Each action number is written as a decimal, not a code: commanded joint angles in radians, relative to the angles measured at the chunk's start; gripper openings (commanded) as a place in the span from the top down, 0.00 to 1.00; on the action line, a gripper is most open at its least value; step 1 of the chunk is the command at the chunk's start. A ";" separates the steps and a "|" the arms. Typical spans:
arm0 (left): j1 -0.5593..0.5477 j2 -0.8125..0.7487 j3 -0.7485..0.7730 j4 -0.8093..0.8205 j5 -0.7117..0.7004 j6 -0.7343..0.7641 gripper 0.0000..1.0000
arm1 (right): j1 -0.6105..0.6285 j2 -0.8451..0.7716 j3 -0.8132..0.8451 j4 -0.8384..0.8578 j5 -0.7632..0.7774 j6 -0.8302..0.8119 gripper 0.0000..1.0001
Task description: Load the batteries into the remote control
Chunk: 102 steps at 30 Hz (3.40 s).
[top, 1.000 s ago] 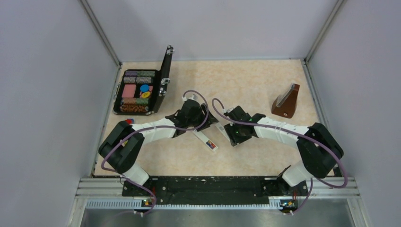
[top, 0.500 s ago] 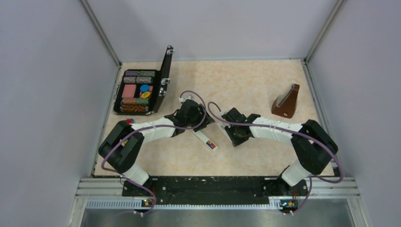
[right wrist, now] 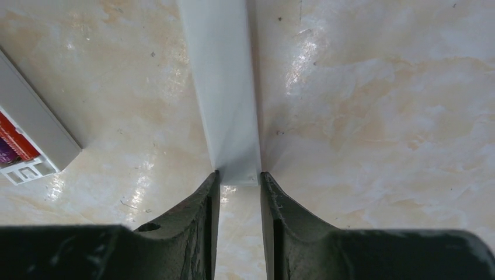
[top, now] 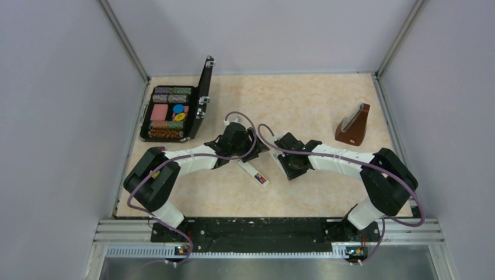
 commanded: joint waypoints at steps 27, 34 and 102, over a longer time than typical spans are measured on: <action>-0.012 0.048 0.029 -0.028 -0.056 0.024 0.35 | -0.001 0.039 0.069 0.028 -0.087 -0.108 0.42; -0.003 0.045 0.029 -0.053 -0.070 0.041 0.35 | 0.002 0.063 0.032 0.063 -0.089 -0.109 0.56; 0.025 -0.590 -0.327 -0.205 -0.384 0.018 0.50 | 0.107 0.226 0.339 0.190 0.015 -0.256 0.72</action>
